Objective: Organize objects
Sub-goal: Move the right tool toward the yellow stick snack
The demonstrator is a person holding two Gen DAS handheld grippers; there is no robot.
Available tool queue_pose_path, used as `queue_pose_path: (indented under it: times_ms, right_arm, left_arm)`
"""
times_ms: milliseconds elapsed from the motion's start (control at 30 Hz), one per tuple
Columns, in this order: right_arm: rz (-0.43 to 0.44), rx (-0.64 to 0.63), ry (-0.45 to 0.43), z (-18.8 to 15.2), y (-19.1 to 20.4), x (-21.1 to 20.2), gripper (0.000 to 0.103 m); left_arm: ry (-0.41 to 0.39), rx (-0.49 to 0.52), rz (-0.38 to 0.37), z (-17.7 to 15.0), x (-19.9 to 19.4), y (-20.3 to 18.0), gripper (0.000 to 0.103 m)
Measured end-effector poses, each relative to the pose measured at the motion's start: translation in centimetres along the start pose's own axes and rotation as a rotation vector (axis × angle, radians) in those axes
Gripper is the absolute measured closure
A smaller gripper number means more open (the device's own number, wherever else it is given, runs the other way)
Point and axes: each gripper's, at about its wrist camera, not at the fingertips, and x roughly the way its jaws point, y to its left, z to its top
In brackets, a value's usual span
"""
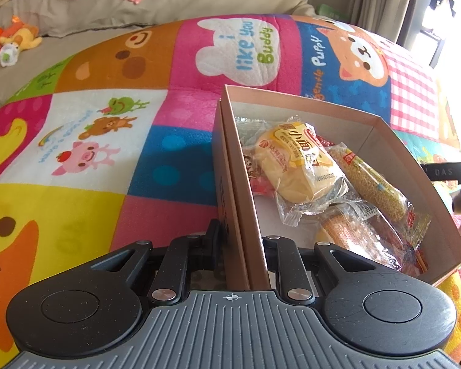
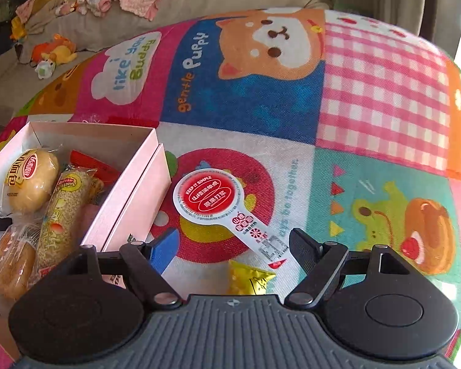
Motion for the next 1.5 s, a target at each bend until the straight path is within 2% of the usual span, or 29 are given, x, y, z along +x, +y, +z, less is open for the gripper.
queue_pose_path:
  times_ms: [133,200,233,300,500,733,867,967,1033,1100,1167,1333,1500]
  right_arm:
    - [0.018,0.069,0.022,1.6,-1.6,2.7,0.023]
    - [-0.007,0.084,0.033,1.8,-2.1,3.2,0.041]
    - [-0.015,0.086,0.028,1.7,-2.4,3.1,0.046]
    - [-0.035,0.085,0.028,1.4,-2.8,2.8,0.063]
    - [-0.112,0.109,0.025,-1.6,-4.9,0.3,0.074]
    - [-0.151,0.207,0.016,-8.2,-7.0,-5.3,0.078]
    - [-0.106,0.199,0.014,-12.0,-5.9,-8.6,0.078]
    - [-0.083,0.169,0.007,-13.4,-4.3,-10.4,0.078]
    - [-0.112,0.141,-0.034,-13.4,-3.4,-11.4,0.076]
    - [-0.091,0.135,-0.071,-12.8,-2.9,-12.0,0.062]
    - [-0.051,0.161,-0.091,-11.7,-2.7,-11.8,0.057]
    - [0.004,0.195,-0.078,-8.6,-1.9,-7.9,0.056]
    - [-0.028,0.144,-0.035,-7.8,-0.8,-5.1,0.06]
  left_arm:
    - [-0.003,-0.001,-0.002,-0.1,0.0,0.0,0.083]
    - [-0.004,-0.004,-0.002,-0.1,0.0,0.0,0.083]
    - [-0.005,-0.006,-0.003,-0.1,0.0,0.0,0.083]
    - [-0.006,-0.013,-0.005,-0.1,0.0,0.1,0.083]
    - [-0.007,-0.022,-0.004,-0.1,0.0,0.1,0.083]
    - [-0.01,-0.015,0.02,-0.1,0.0,-0.4,0.084]
    - [-0.009,-0.002,0.039,-0.1,0.0,-1.0,0.084]
    - [-0.005,0.003,0.047,-0.1,0.0,-1.4,0.084]
    - [-0.004,0.01,0.049,-0.1,0.0,-1.6,0.084]
    - [-0.003,0.017,0.05,-0.1,0.1,-1.8,0.084]
    - [-0.003,0.02,0.049,-0.1,0.1,-1.8,0.084]
    - [-0.004,0.025,0.036,-0.2,0.1,-1.6,0.083]
    - [-0.01,0.031,0.027,-0.3,0.1,-1.6,0.083]
